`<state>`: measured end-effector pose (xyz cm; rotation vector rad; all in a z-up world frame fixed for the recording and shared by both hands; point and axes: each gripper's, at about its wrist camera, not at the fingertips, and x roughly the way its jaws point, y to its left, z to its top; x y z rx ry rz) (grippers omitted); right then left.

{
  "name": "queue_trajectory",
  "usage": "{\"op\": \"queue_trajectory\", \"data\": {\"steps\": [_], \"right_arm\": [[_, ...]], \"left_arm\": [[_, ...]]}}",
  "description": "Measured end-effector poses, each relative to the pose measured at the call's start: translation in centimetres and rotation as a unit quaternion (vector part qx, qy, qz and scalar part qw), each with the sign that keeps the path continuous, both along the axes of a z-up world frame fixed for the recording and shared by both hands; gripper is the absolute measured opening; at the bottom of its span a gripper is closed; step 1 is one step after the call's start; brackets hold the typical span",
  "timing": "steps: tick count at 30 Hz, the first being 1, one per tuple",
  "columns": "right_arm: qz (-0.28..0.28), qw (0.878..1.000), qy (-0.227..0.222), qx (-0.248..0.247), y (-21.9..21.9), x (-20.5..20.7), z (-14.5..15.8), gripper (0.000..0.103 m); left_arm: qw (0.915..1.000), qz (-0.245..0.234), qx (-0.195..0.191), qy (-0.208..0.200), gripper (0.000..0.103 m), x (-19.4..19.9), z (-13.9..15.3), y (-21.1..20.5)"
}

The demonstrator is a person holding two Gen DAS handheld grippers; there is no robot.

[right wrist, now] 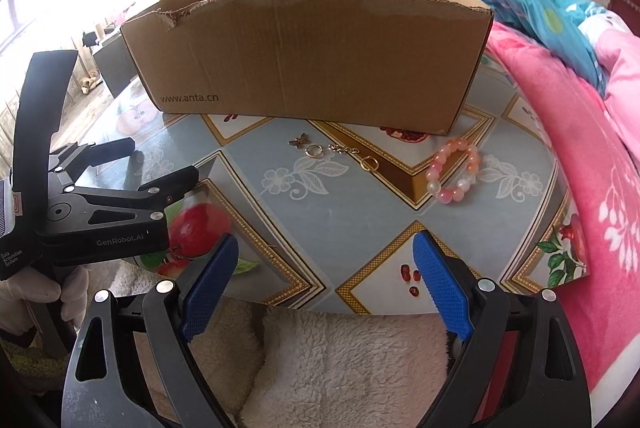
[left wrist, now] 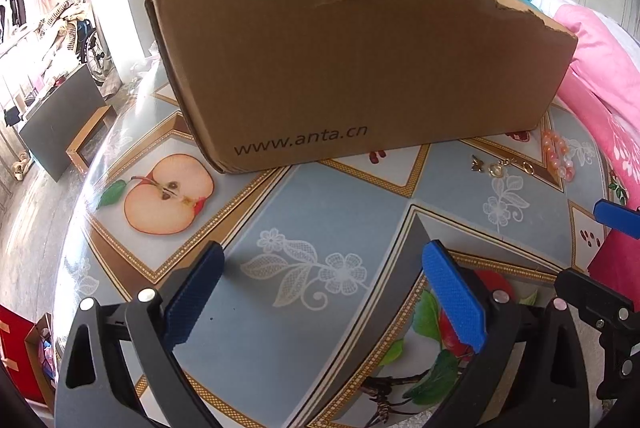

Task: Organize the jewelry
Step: 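Move both open tools toward the remaining gold pieces and pink bracelet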

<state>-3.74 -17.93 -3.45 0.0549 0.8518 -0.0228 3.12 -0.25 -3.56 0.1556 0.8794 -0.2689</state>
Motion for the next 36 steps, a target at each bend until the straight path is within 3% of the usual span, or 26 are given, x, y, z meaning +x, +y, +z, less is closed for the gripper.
{"op": "queue_trajectory", "data": {"steps": [36], "right_arm": [[-0.018, 0.999, -0.032, 0.033, -2.0, -0.7, 1.3, 0.085]], "left_arm": [[1.0, -0.006, 0.0, -0.001, 0.098, 0.4, 0.0, -0.1]]}}
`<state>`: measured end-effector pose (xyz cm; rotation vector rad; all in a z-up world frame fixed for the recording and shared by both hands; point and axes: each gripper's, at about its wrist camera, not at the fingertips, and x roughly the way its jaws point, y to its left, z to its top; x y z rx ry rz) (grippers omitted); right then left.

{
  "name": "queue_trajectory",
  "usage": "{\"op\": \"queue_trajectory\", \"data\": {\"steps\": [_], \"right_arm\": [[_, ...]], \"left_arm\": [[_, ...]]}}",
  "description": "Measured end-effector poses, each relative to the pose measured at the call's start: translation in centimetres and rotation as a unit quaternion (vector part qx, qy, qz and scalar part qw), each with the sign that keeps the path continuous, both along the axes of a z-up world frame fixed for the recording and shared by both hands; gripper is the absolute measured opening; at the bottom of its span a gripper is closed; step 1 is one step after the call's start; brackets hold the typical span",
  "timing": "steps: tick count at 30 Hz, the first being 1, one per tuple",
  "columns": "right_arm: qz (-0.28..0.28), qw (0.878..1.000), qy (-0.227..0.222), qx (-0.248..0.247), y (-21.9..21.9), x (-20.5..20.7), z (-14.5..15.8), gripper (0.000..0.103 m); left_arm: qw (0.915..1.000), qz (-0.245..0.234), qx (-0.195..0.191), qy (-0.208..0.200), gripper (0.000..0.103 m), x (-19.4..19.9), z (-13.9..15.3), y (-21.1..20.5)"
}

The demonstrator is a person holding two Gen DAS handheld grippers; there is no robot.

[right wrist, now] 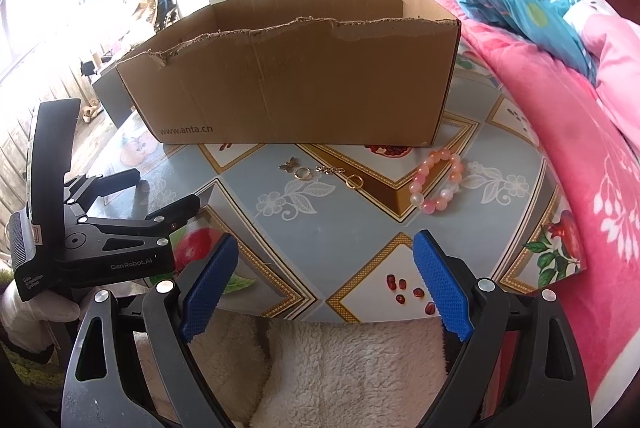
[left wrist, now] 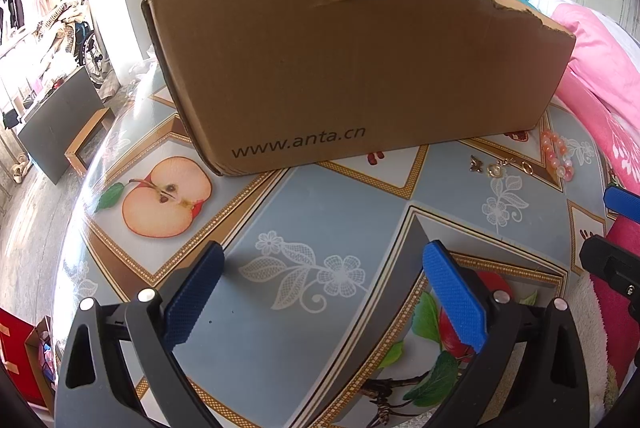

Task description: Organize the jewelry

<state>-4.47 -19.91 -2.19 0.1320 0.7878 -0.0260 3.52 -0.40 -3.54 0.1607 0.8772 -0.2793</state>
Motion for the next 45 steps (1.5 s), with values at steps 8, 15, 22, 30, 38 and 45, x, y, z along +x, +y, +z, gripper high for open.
{"op": "queue_trajectory", "data": {"steps": [8, 15, 22, 30, 38, 45], "right_arm": [[0.002, 1.0, -0.02, 0.012, -0.8, -0.6, 0.0, 0.085], [0.0, 0.998, -0.047, 0.031, -2.0, -0.4, 0.6, 0.071], [-0.007, 0.998, -0.053, 0.046, -3.0, 0.1, 0.6, 0.068], [-0.006, 0.997, -0.05, 0.059, -3.7, 0.5, 0.4, 0.068], [-0.006, 0.996, -0.05, 0.069, -3.9, 0.5, 0.2, 0.068], [-0.008, 0.996, -0.054, 0.073, -4.0, 0.1, 0.2, 0.068]], "left_arm": [[0.9981, -0.041, -0.041, -0.021, 0.097, 0.2, 1.4, -0.4], [0.9862, -0.143, -0.051, -0.068, 0.081, -0.2, 3.4, -4.3], [0.9757, -0.212, -0.006, -0.057, 0.036, 1.1, 2.5, -8.1], [0.9709, -0.235, 0.028, -0.033, 0.016, 2.4, 1.1, -9.9], [0.9692, -0.243, 0.031, -0.027, 0.006, 3.1, 1.0, -10.4], [0.9733, -0.228, 0.02, -0.024, 0.0, 3.0, 1.0, -9.9]]}}
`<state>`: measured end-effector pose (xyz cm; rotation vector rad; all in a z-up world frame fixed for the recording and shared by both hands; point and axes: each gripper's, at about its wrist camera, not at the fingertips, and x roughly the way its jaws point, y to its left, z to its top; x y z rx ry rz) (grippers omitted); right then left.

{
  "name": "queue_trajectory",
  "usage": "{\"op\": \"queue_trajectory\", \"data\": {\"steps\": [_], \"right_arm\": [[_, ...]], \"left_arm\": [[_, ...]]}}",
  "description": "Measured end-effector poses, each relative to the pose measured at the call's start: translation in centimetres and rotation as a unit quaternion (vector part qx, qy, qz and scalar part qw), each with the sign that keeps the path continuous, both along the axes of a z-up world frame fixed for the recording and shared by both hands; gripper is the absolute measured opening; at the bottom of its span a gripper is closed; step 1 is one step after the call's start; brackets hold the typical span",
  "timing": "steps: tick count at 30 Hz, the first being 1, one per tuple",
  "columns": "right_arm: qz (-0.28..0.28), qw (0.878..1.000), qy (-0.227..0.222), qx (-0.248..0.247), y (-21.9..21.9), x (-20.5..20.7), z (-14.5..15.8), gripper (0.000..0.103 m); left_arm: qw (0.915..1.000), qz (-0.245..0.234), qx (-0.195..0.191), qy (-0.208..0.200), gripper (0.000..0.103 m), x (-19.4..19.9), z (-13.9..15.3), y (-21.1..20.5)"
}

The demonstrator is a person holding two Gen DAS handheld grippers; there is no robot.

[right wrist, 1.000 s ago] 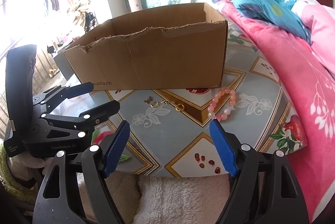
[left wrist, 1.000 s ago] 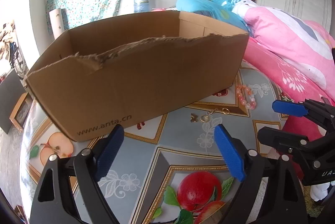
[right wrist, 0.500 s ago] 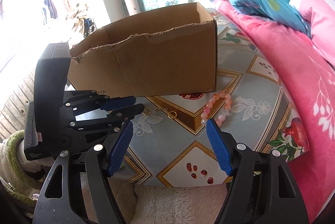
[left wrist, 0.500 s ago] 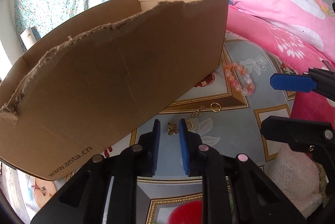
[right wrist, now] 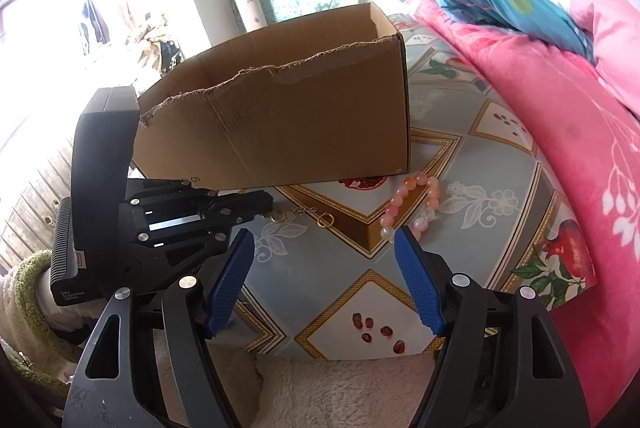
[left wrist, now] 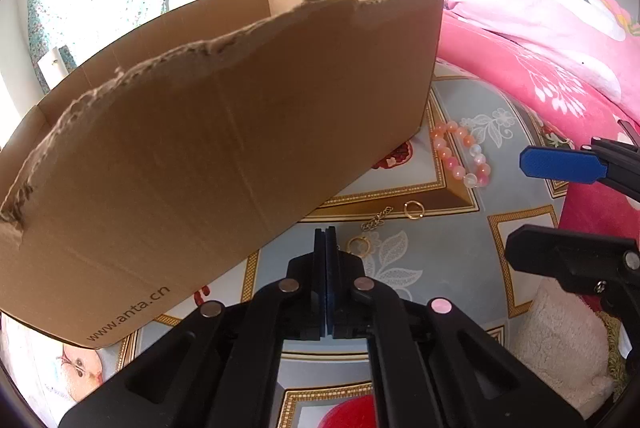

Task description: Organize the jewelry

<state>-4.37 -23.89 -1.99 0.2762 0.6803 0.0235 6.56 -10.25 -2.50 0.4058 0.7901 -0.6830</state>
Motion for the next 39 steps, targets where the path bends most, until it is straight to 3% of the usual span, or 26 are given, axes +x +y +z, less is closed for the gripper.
{"op": "queue_trajectory", "data": {"steps": [18, 24, 31, 39], "right_arm": [[0.023, 1.0, -0.002, -0.014, 1.9, 0.3, 0.6, 0.068], [0.038, 0.999, -0.003, -0.026, 2.9, 0.8, 0.8, 0.068], [0.04, 0.999, 0.002, -0.028, 3.4, 0.9, 0.6, 0.068], [0.038, 0.999, 0.007, -0.025, 3.3, 1.0, 0.5, 0.068]], "left_arm": [[0.9934, 0.09, -0.046, 0.053, 0.0, -2.1, 0.3, 5.3], [0.9943, 0.09, -0.052, 0.022, 0.0, -2.8, 1.5, 6.5], [0.9962, 0.076, -0.028, 0.031, 0.0, -2.5, 0.2, 6.0], [0.9974, 0.06, -0.025, 0.033, 0.0, -3.4, -0.1, 5.0]]}}
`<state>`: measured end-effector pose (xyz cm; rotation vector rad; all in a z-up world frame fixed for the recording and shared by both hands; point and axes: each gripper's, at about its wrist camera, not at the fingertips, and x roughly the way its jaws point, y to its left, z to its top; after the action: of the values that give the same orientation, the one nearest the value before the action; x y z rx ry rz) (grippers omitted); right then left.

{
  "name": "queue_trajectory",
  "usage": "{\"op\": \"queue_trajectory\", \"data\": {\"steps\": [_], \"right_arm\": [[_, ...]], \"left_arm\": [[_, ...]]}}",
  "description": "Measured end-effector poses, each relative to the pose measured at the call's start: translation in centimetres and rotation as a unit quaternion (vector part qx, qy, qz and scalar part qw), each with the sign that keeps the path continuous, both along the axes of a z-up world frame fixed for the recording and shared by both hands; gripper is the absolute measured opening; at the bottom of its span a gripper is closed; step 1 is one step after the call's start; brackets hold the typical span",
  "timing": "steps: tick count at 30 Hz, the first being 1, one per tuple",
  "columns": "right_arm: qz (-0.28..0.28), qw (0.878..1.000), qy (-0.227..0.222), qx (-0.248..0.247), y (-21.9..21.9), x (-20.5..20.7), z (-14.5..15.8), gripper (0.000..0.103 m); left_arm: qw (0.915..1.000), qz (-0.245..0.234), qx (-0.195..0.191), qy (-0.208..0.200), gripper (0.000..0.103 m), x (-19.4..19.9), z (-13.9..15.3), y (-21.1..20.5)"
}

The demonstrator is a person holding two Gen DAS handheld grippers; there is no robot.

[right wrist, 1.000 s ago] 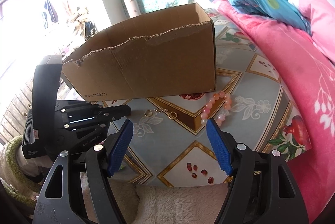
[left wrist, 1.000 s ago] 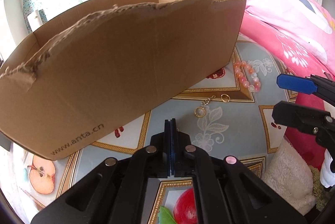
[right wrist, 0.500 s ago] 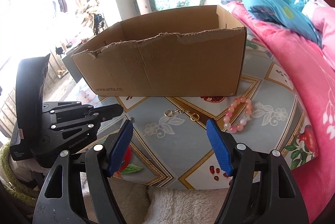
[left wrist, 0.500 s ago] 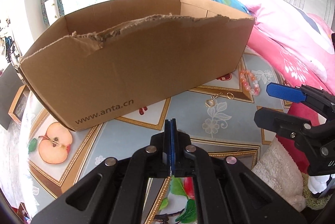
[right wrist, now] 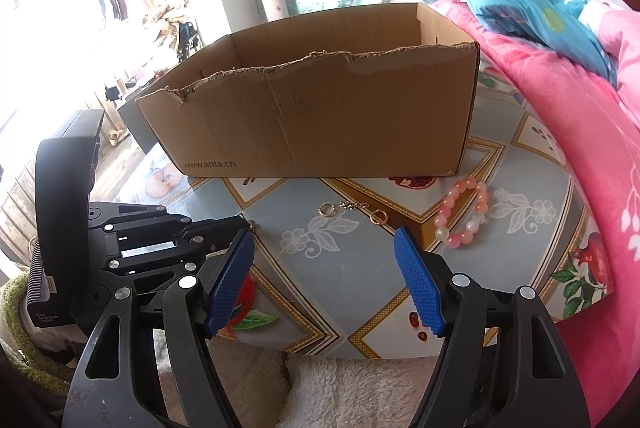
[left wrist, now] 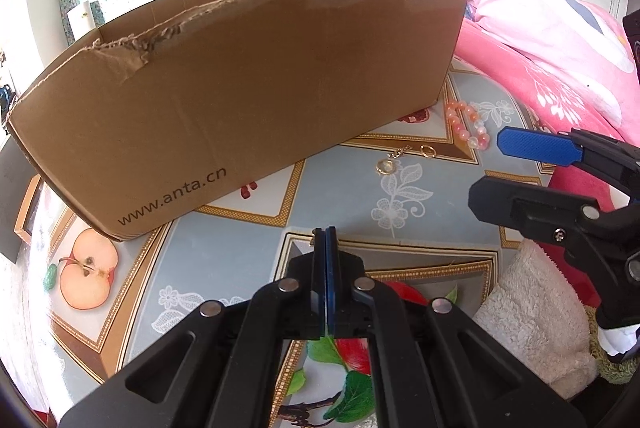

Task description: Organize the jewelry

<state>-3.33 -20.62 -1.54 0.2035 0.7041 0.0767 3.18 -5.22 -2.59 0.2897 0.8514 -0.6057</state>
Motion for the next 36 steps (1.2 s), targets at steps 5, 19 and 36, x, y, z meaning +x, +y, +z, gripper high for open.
{"op": "queue_trajectory", "data": {"steps": [5, 19, 36], "right_arm": [[0.002, 1.0, -0.001, 0.0, 0.1, 0.0, 0.0, 0.068], [0.002, 1.0, 0.002, 0.006, -0.1, 0.1, -0.3, 0.068], [0.005, 1.0, 0.001, 0.008, -0.1, -0.1, -0.1, 0.068]], "left_arm": [[1.0, 0.0, -0.004, -0.007, 0.0, -0.2, 0.4, 0.2], [0.9997, -0.009, 0.016, -0.014, 0.025, 0.5, 0.1, -0.6], [0.9994, -0.026, 0.017, -0.017, 0.012, 0.5, 0.0, -1.6]]}}
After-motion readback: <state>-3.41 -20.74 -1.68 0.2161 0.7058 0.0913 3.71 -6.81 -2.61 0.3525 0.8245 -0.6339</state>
